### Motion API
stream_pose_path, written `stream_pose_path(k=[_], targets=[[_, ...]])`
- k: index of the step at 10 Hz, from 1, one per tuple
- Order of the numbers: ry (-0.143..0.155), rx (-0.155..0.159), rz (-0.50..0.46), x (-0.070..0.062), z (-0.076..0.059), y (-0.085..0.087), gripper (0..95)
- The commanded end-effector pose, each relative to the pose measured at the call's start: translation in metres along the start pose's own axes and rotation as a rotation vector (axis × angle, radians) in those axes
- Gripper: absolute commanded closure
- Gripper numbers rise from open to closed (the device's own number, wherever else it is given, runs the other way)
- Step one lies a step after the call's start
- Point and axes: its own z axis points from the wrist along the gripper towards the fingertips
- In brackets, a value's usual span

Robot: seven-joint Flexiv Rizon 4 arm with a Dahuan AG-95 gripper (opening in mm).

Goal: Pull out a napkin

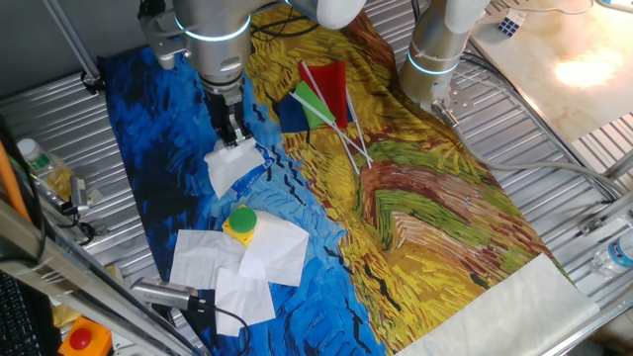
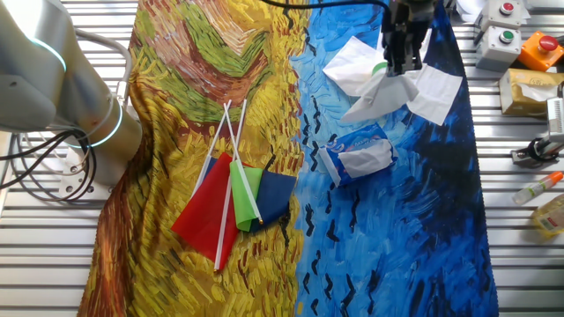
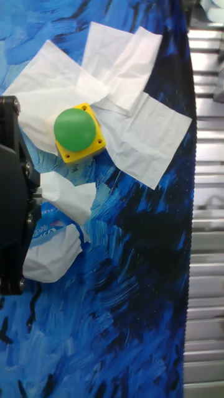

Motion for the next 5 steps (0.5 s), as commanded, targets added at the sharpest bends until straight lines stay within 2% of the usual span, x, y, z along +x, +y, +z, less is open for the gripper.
stream_pose_path(k=[1, 3, 5], targets=[[0.013, -0.008, -0.080, -0.0016, 0.0001, 0.0003, 95.0], [0.009, 0.014, -0.071, -0.0016, 0.0001, 0.0003, 95.0], [0.002, 0.002, -0.083, -0.0016, 0.0001, 0.0003, 95.0]])
